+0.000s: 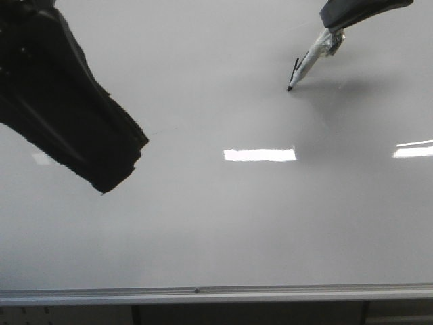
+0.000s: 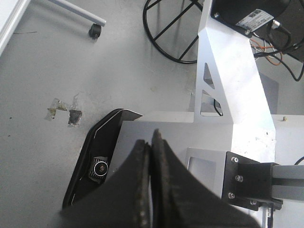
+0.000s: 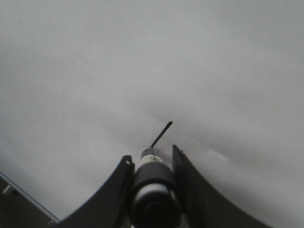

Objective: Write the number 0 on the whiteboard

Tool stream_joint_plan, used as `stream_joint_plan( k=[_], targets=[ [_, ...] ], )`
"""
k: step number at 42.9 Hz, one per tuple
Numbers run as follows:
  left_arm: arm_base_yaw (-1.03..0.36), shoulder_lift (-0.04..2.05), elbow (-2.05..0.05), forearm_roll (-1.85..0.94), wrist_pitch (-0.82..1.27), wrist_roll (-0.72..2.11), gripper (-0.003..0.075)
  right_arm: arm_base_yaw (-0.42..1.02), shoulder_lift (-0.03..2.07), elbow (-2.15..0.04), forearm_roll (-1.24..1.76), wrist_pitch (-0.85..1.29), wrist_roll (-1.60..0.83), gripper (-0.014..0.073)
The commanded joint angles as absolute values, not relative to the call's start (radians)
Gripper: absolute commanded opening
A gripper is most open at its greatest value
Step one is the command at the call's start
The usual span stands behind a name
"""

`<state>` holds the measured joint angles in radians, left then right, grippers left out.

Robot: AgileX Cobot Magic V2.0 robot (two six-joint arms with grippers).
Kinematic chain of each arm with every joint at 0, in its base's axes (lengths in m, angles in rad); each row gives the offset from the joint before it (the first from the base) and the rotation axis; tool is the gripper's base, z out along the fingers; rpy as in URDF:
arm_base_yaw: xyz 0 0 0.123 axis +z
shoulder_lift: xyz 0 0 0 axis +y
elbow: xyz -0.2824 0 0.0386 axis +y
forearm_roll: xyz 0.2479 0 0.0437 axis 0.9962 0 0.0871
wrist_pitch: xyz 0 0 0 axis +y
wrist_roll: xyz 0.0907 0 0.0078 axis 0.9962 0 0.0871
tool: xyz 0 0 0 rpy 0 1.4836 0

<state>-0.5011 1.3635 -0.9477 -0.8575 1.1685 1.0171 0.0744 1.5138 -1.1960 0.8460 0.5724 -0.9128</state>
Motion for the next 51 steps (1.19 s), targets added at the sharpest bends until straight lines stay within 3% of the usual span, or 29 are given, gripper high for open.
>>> stream_joint_plan(
  k=[1,19,51],
  targets=[
    [-0.505,1.333,-0.979,-0.919,1.178,1.017,-0.002,0.073,1.498,-1.223,0.871,0.538,-0.921,-0.0057],
    [-0.505,1.333,-0.979,-0.919,1.177,1.017,-0.002,0.073,1.551,-1.22,0.724,0.567,-0.819,-0.0057],
    [-0.505,1.333,-0.979,-0.919,1.175,1.017,-0.002,0.068,1.515,-1.23,0.651,0.437,-0.775,-0.0057]
  ],
)
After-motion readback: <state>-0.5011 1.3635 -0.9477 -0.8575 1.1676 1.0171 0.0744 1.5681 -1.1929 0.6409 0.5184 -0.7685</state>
